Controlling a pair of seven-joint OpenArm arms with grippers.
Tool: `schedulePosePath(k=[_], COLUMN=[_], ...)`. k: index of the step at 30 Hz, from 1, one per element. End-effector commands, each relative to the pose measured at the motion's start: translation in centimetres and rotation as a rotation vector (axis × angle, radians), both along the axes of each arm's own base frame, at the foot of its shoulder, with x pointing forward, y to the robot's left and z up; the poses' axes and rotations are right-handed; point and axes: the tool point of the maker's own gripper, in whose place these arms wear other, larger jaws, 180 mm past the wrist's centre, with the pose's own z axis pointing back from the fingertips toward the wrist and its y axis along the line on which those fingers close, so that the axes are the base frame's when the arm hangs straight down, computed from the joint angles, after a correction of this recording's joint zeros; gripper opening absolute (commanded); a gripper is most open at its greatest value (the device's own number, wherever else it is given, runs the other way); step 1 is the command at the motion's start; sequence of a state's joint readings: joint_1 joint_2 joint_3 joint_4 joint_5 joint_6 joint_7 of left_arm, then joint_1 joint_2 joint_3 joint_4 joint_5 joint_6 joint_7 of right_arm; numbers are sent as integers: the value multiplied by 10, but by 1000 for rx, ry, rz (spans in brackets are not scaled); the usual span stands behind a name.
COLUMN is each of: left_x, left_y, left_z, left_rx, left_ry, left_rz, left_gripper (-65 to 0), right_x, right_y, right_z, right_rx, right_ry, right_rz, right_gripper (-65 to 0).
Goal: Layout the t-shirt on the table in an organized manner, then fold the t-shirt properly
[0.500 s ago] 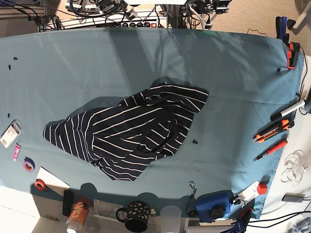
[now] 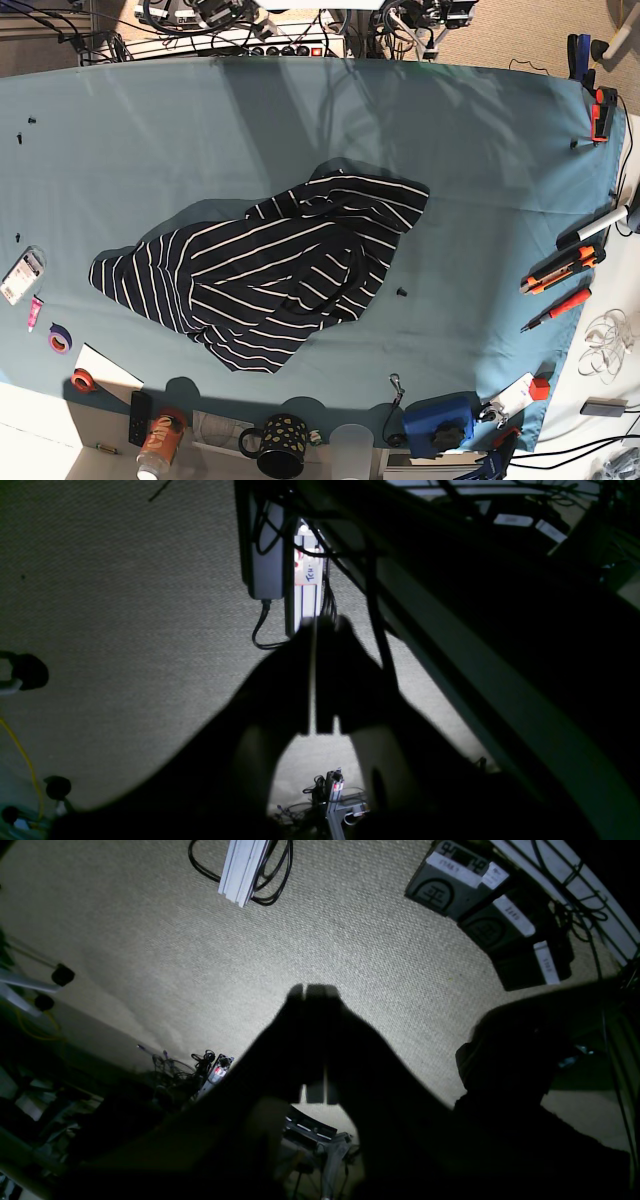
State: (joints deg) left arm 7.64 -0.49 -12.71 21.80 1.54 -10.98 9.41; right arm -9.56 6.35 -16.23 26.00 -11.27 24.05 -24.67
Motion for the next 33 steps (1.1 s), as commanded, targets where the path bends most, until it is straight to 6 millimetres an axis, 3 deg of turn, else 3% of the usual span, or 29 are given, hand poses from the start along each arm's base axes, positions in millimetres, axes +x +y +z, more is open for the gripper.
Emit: schedulePosePath(k=[1, 10, 18, 25, 33], left_x=[0, -9, -28, -40, -47], left_y=[1, 14, 46, 74, 92], left_z=[1, 0, 7, 28, 69], left_rx=[-6, 15, 71, 101, 131], left_ry=[-5, 7, -21, -94, -172], left_rz=[-8, -10, 8, 84, 39], left_gripper=[-650, -650, -650, -650, -650], right_x=[-1, -3, 1, -3, 2], right_y=[-6, -28, -39, -61, -77], right_z=[1, 5, 30, 57, 96], right_rx=[-3, -38, -6, -53, -92], right_ry=[6, -5, -131, -171, -208], right_rz=[0, 19, -1, 17, -29], right_gripper=[-650, -650, -650, -650, -650])
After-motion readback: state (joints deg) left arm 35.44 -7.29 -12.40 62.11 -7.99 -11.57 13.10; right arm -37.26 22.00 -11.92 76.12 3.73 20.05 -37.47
